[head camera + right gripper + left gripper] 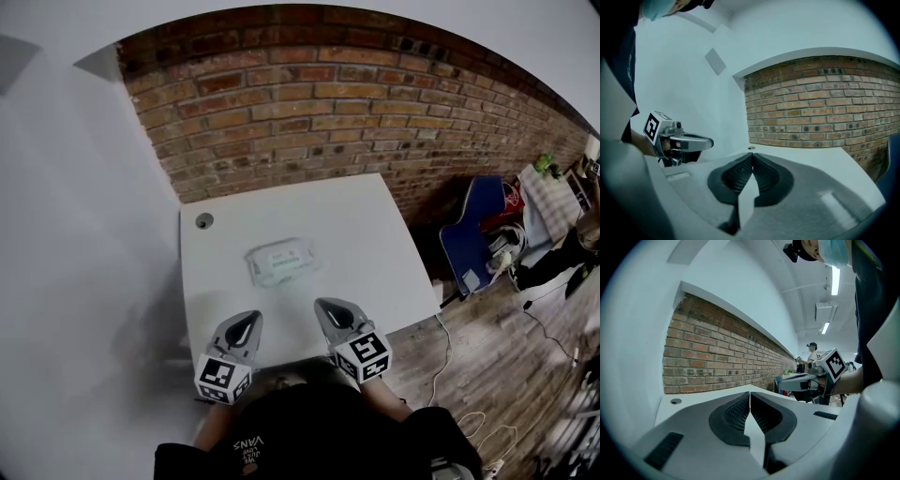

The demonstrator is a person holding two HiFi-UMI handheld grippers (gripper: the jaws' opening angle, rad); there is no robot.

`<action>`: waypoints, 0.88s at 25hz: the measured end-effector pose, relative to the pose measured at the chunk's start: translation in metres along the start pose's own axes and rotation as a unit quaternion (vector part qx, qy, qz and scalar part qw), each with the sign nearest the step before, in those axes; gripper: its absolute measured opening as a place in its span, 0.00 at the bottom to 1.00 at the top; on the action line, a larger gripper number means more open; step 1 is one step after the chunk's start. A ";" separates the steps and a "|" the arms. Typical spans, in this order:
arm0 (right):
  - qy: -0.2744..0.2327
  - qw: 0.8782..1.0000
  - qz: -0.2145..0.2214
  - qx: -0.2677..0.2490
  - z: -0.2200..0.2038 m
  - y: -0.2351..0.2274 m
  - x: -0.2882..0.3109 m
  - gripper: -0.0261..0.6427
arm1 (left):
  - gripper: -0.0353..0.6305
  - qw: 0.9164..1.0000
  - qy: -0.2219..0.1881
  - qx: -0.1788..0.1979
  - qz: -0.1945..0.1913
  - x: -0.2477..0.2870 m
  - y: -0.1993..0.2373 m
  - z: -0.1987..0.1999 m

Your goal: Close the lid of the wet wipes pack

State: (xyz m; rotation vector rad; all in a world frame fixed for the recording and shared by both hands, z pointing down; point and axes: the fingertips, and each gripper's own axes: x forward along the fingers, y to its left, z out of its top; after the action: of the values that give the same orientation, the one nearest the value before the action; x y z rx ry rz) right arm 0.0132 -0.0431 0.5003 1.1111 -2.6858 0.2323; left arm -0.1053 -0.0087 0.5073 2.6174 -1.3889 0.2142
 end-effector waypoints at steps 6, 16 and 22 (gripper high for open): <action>0.004 1.000 -0.009 -0.018 0.004 -0.002 -0.001 0.03 | 0.05 1.000 -0.003 0.004 -0.001 0.001 -0.001 0.001; 0.000 1.000 -0.001 -0.016 0.009 -0.001 0.004 0.03 | 0.05 1.000 -0.005 0.005 -0.002 0.004 -0.001 0.005; 0.001 1.000 0.001 -0.017 0.009 -0.003 0.008 0.03 | 0.05 1.000 -0.003 0.001 -0.004 0.008 0.002 0.003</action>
State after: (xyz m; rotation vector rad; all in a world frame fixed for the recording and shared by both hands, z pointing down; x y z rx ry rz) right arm 0.0081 -0.0524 0.4944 1.0983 -2.6781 0.1890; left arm -0.1023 -0.0166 0.5060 2.6255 -1.3811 0.2070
